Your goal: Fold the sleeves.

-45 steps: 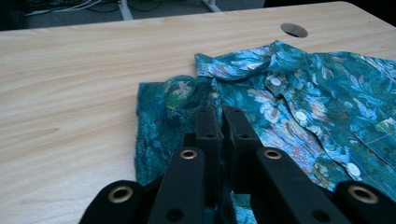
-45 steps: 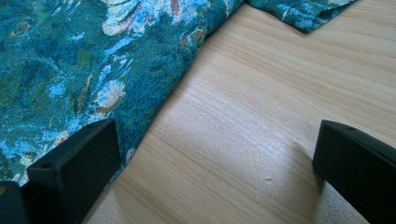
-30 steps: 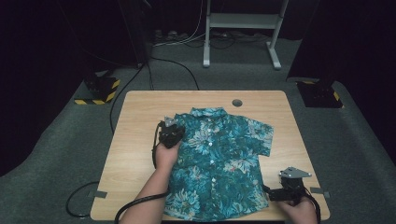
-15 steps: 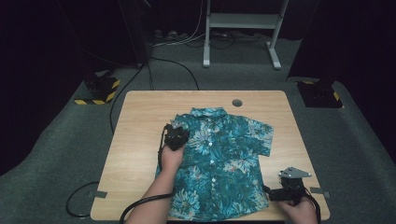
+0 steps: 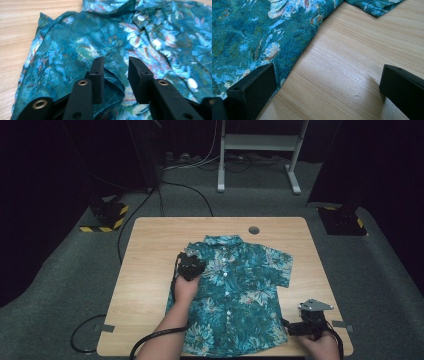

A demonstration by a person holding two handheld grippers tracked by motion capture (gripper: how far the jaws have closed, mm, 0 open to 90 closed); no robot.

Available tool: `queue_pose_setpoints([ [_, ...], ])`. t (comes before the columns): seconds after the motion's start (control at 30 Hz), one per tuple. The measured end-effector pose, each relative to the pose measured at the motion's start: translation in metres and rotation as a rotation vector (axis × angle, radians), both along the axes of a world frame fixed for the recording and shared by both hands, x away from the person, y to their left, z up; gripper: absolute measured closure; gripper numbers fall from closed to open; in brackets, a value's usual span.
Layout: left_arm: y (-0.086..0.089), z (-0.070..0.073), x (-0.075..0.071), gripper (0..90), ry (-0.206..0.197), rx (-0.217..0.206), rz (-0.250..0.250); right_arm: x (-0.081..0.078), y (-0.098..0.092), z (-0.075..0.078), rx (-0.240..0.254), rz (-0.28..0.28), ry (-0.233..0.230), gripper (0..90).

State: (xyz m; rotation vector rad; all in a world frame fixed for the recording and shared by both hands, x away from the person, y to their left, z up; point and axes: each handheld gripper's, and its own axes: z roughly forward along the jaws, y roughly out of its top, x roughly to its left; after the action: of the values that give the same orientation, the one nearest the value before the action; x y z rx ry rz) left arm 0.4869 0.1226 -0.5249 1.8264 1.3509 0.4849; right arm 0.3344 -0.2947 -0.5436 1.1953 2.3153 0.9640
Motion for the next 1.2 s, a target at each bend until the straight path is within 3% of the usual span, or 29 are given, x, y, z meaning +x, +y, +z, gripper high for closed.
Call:
queue_pose_setpoints([
  [0.3, -0.007, 0.019, 0.002, 48.9, -0.033, -0.011, -0.019, 0.000, 0.000, 0.000, 0.000, 0.000, 0.000, 0.3],
  [0.67, -0.003, 0.032, 0.003, 27.6, -0.069, -0.013, -0.024, 0.000, 0.000, 0.000, 0.000, 0.000, 0.000, 0.4],
  [0.9, 0.003, 0.034, -0.001, 13.8, -0.075, -0.020, -0.053, 0.000, 0.000, 0.000, -0.001, 0.000, 0.000, 0.3],
  [1.2, 0.015, 0.030, -0.009, 6.0, -0.074, -0.023, -0.069, 0.000, 0.000, 0.000, 0.000, 0.000, 0.000, 0.3],
])
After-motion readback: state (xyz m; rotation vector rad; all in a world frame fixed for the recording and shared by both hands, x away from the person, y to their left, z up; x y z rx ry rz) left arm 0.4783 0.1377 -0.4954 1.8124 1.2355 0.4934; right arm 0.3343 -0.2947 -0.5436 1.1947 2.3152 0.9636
